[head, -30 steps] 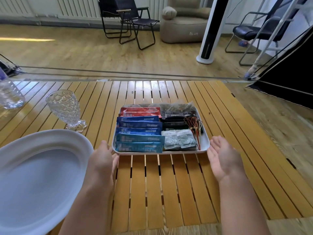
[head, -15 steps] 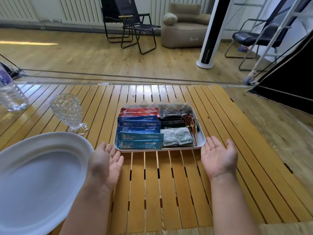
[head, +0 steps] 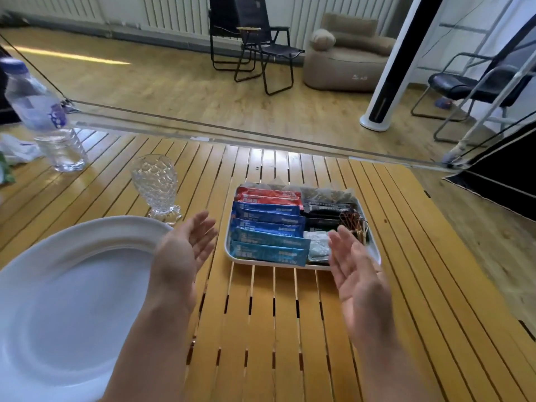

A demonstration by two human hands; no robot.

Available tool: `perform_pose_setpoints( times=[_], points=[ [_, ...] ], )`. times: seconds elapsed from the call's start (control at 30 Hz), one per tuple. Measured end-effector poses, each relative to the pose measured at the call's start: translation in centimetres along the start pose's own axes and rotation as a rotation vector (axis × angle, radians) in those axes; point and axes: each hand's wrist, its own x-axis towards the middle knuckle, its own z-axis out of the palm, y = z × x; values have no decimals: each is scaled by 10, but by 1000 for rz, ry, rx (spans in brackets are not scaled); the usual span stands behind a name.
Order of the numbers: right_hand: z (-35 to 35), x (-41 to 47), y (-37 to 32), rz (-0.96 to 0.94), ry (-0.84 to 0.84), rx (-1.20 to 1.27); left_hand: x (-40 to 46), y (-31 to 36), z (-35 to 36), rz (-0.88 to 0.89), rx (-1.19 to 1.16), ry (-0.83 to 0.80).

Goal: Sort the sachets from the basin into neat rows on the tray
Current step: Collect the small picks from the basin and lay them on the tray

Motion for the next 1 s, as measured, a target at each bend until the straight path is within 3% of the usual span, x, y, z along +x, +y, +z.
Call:
perform_pose_setpoints(
  times=[0.13, 0.4, 0.67, 1.0],
  points=[
    [50, -15, 11, 77, -166, -194, -9, 15, -20, 144, 46, 199],
    [187, 45, 32, -74, -412, -539, -3, 40, -64, 251, -101, 506],
    [274, 103, 85, -175, -382, -547, 8, 40, -81, 224, -109, 494],
    [251, 99, 76, -214, -279, -309, 14, 34, -71, 180, -48, 375]
  ],
)
